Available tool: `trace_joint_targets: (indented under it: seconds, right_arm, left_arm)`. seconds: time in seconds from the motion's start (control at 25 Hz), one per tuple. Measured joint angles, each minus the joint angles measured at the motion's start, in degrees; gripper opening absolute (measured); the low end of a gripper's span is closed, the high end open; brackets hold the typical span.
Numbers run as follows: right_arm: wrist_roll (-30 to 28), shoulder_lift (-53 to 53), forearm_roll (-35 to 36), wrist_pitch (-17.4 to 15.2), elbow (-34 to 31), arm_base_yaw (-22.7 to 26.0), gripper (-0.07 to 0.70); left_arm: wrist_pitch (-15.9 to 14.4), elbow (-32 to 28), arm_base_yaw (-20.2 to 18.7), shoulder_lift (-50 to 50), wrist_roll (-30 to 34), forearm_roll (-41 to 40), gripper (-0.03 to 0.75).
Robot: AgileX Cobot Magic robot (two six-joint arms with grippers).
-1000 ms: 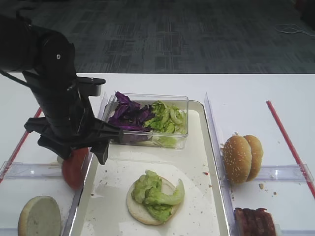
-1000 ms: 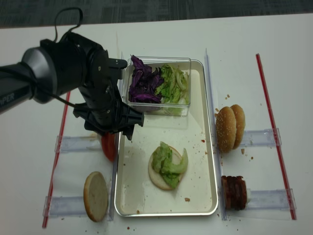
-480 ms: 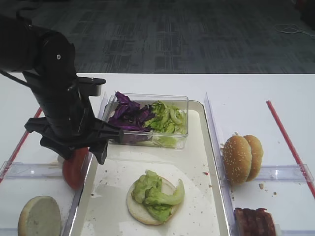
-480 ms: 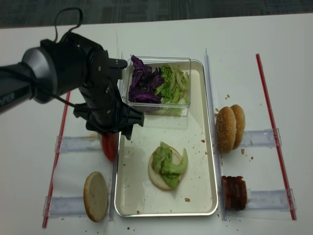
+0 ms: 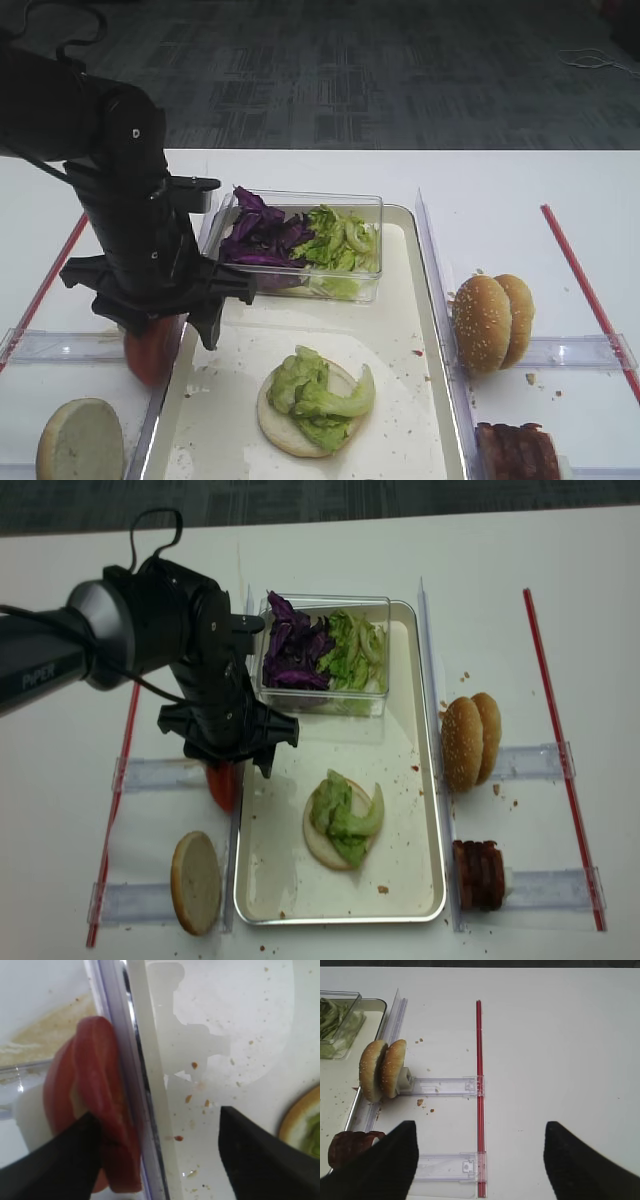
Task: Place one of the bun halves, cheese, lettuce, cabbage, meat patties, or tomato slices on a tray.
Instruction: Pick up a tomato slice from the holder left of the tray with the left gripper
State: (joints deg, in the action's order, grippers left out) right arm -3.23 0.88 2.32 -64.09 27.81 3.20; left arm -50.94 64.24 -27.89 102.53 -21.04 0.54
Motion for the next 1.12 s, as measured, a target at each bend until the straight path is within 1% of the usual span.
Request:
trace_joint_targets:
  seconds: [0.12, 0.24, 0.52, 0.8, 0.88, 1.12]
  right_arm:
    - [0.0, 0.0, 0.0, 0.0, 0.0, 0.0, 0.558]
    - [0.0, 0.0, 0.0, 0.0, 0.0, 0.0, 0.558]
    - [0.0, 0.0, 0.0, 0.11, 0.0, 0.0, 0.558]
    - [0.0, 0.0, 0.0, 0.11, 0.0, 0.0, 0.558]
    - [0.0, 0.0, 0.0, 0.11, 0.0, 0.0, 0.558]
    - [0.0, 0.0, 0.0, 0.11, 0.0, 0.0, 0.558]
  left_arm:
    - [0.0, 0.0, 0.0, 0.0, 0.0, -0.1, 0.446]
    - [0.0, 0.0, 0.0, 0.0, 0.0, -0.54, 0.398]
    - [0.0, 0.0, 0.0, 0.0, 0.0, -0.54, 0.232]
    - [-0.1, 0.0, 0.0, 0.0, 0.0, -1.54, 0.115]
    - [-0.1, 0.0, 0.0, 0.0, 0.0, -1.62, 0.098]
    - [-0.1, 0.0, 0.0, 0.0, 0.0, -1.62, 0.095]
